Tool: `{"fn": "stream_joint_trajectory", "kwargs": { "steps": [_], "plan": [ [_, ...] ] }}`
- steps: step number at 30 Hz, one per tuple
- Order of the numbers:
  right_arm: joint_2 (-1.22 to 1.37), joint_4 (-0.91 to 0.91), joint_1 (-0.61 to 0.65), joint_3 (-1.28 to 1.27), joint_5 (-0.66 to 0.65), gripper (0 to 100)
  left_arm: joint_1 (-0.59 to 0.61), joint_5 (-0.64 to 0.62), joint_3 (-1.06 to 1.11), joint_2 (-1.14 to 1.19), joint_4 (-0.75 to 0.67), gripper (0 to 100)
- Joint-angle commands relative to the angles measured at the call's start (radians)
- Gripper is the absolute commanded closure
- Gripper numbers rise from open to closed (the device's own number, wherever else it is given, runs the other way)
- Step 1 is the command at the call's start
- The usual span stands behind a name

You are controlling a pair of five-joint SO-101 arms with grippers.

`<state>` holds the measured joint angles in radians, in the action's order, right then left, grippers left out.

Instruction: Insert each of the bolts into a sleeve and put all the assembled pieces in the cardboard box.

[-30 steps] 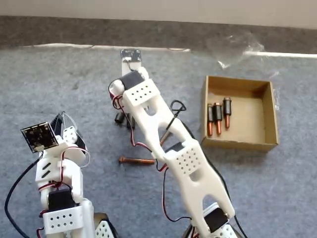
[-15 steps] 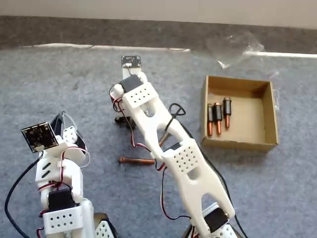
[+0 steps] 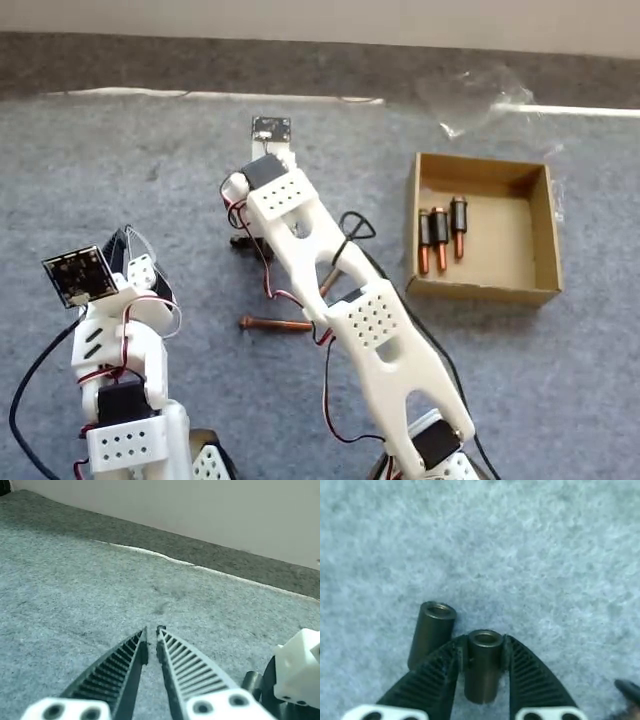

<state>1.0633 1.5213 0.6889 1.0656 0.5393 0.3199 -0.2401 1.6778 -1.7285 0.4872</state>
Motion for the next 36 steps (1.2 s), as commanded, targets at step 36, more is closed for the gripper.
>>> {"fn": "stream_joint_trajectory", "kwargs": {
  "steps": [36],
  "plan": [
    [-0.621,0.242,-0.097,0.018,-0.454,99.3,0.001,-0.008,0.022,-0.012,-0.018,95]
  ]
}}
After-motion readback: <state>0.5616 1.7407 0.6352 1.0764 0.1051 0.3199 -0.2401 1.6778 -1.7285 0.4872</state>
